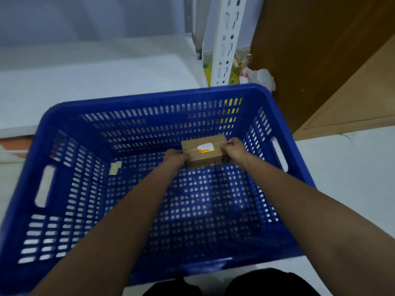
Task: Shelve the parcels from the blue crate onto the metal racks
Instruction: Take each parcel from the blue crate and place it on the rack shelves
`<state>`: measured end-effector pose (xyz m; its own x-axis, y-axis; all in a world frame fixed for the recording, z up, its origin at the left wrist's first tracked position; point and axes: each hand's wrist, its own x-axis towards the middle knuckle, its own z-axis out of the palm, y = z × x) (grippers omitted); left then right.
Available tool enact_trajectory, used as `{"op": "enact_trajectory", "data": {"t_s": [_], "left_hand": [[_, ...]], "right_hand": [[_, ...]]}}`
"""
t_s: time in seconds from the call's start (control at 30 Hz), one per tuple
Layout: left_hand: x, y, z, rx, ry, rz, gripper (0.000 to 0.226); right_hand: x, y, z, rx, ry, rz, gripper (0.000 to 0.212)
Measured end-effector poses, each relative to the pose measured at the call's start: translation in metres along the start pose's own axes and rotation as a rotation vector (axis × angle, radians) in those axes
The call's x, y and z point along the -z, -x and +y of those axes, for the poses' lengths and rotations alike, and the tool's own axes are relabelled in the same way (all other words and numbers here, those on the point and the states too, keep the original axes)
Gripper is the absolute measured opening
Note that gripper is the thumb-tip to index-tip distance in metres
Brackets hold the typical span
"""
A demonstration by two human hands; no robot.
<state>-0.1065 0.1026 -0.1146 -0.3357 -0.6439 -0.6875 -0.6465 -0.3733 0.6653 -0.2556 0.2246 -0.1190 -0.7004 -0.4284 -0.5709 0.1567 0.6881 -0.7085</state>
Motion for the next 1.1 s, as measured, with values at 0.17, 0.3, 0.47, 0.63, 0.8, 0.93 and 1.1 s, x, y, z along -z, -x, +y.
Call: {"op": "enact_trajectory", "data": {"t_s": [0.17,0.3,0.47,0.63,0.8,0.93,1.1], "left_hand": [[0.054,0.112,0.075,-0.005,0.005,-0.043,0.043],[0.102,0.212,0.166,-0.002,0.021,-0.068,0.036],[0.17,0.342,0.292,0.119,0.063,-0.166,0.04],[0.232,0.466,0.409,0.136,0.06,-0.18,0.042],[0.274,0.587,0.509,0.067,0.047,-0.107,0.035],[0.291,0.651,0.569,-0.179,-0.067,0.146,0.055],[0.296,0.702,0.612,-0.38,-0.346,0.468,0.051]], "right_hand": [[0.053,0.097,-0.088,-0.003,-0.036,-0.035,0.012],[0.11,0.177,-0.185,0.0,-0.051,-0.087,0.015],[0.189,0.287,-0.317,0.002,-0.059,-0.196,0.027],[0.263,0.393,-0.444,0.071,-0.019,-0.252,0.028],[0.323,0.473,-0.551,0.086,0.148,-0.233,0.034],[0.36,0.52,-0.629,0.151,0.195,-0.223,0.049],[0.365,0.572,-0.697,0.101,0.225,-0.42,0.071]]}}
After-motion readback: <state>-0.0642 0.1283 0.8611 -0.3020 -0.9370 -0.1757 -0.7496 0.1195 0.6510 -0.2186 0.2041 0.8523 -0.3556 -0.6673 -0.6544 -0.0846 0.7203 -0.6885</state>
